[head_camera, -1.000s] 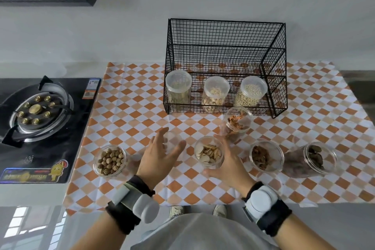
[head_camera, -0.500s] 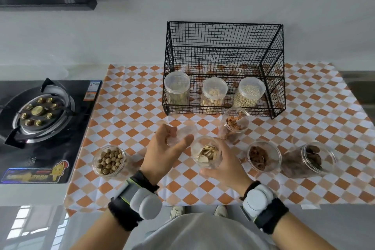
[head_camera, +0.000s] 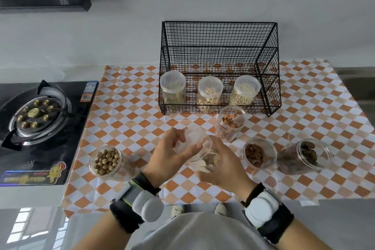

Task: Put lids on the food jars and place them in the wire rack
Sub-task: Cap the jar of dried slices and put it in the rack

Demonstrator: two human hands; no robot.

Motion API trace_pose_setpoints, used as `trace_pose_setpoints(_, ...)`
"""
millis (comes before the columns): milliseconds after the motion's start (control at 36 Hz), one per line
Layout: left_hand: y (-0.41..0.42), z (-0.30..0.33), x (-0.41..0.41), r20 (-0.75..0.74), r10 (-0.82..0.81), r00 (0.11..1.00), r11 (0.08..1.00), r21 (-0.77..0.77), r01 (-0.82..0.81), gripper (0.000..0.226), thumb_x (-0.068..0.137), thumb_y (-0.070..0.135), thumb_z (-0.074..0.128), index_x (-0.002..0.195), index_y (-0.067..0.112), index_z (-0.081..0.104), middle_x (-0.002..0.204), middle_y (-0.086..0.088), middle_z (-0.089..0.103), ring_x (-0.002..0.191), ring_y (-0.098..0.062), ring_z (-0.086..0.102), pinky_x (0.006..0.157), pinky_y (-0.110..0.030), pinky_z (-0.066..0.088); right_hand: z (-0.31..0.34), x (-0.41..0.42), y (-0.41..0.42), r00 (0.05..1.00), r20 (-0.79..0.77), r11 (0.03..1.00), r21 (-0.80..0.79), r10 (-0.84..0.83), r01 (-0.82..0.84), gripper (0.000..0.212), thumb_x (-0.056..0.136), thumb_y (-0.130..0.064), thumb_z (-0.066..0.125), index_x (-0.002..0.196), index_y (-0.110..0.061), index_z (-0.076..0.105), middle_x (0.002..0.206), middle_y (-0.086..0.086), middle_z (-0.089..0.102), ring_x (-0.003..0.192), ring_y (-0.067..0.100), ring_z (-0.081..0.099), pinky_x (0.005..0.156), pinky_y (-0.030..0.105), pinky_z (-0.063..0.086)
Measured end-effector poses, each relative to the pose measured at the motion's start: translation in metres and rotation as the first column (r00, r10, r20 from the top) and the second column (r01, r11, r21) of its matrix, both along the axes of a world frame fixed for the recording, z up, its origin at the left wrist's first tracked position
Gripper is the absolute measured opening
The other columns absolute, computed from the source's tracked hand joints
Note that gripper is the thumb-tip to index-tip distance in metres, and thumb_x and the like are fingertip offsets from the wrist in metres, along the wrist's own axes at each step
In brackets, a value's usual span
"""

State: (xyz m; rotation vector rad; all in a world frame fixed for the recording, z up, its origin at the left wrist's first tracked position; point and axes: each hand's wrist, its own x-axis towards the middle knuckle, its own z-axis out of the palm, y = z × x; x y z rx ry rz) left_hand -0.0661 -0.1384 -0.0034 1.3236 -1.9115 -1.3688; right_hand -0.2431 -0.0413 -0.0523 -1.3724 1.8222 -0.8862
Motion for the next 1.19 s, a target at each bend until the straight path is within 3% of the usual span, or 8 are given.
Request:
trace_pose_setpoints(250,0.005,0.002,-0.004,-0.03,-0.054,0.998,0.997,0.058,0.056,0.071,0.065,0.075,0.079,0.099,0.018,0.056,0.104,-0.007,0.064,0.091,-0.031,0.063,0.076,-0.052,0.054,0.008,0.002,0.0,1.0,-0.03,1.0,-0.028,0.003,-0.004,0.094,0.06,-0.054,0.087,0.142,-0.041,0.042,0.114,-0.016,0.068,0.1,0.011,0.07,0.082,0.043,0.059)
trace_pose_setpoints(389,0.006,0.005,-0.005,-0.025,-0.09,0.996,0.989,0.116,0.092,0.067,0.069,0.057,0.085,0.111,0.016,0.052,0.113,-0.007,0.064,0.096,-0.016,0.067,0.076,-0.034,0.059,0.016,0.003,0.003,0.997,-0.078,0.999,-0.033,-0.011,0.008,0.095,0.057,-0.06,0.086,0.138,-0.046,0.04,0.113,-0.019,0.065,0.101,0.012,0.068,0.082,0.041,0.058)
trace_pose_setpoints(500,0.003,0.006,-0.004,-0.043,-0.146,0.988,0.977,0.153,0.151,0.087,0.061,0.071,0.082,0.13,0.038,0.041,0.13,0.011,0.051,0.12,-0.001,0.056,0.088,-0.018,0.053,0.017,0.003,0.004,0.997,-0.079,1.0,-0.009,0.013,-0.014,0.096,0.056,-0.057,0.087,0.14,-0.042,0.045,0.112,-0.016,0.069,0.101,0.012,0.068,0.083,0.042,0.058)
trace_pose_setpoints(694,0.002,0.019,-0.011,0.049,-0.282,0.958,0.959,0.027,0.281,0.075,0.081,0.075,0.065,0.145,0.051,0.035,0.144,0.014,0.043,0.132,-0.004,0.043,0.103,-0.023,0.039,0.032,0.005,0.002,0.972,-0.221,0.996,-0.007,0.082,-0.085,0.106,0.055,-0.064,0.079,0.15,-0.038,0.04,0.126,-0.011,0.065,0.115,0.016,0.061,0.097,0.041,0.051)
trace_pose_setpoints(778,0.005,0.021,-0.015,0.114,-0.296,0.948,0.955,0.03,0.295,0.05,0.079,0.079,0.059,0.123,0.064,0.041,0.133,0.016,0.053,0.122,-0.01,0.053,0.099,-0.03,0.046,0.04,0.005,0.0,0.95,-0.298,0.992,-0.05,0.094,-0.114,0.106,0.054,-0.061,0.078,0.15,-0.035,0.042,0.121,-0.011,0.067,0.111,0.018,0.063,0.096,0.041,0.051)
trace_pose_setpoints(861,0.003,0.022,-0.016,0.077,-0.243,0.967,0.97,0.049,0.24,0.048,0.074,0.076,0.062,0.115,0.053,0.052,0.119,0.013,0.064,0.109,-0.009,0.061,0.096,-0.039,0.053,0.045,0.004,0.002,0.945,-0.309,0.989,-0.073,0.103,-0.131,0.107,0.058,-0.064,0.08,0.152,-0.037,0.037,0.121,-0.012,0.067,0.11,0.016,0.063,0.096,0.04,0.051)
trace_pose_setpoints(1028,-0.005,0.031,-0.013,-0.077,-0.067,0.995,0.977,0.197,0.081,0.053,0.072,0.066,0.069,0.114,0.034,0.061,0.103,0.006,0.071,0.088,-0.012,0.072,0.083,-0.05,0.061,0.055,-0.005,0.013,0.99,-0.141,0.981,-0.195,-0.025,-0.003,0.108,0.064,-0.078,0.077,0.151,-0.029,0.036,0.14,-0.017,0.049,0.126,0.006,0.051,0.105,0.037,0.047)
trace_pose_setpoints(1194,-0.014,0.041,-0.009,-0.259,0.094,0.961,0.901,0.434,0.029,0.033,0.072,0.045,0.072,0.1,0.027,0.071,0.087,0.005,0.072,0.08,-0.023,0.071,0.082,-0.057,0.059,0.061,-0.023,0.019,0.974,0.208,0.995,-0.054,0.088,-0.078,0.101,0.07,-0.037,0.094,0.148,-0.045,0.03,0.137,-0.04,0.045,0.126,-0.005,0.055,0.102,0.024,0.051)
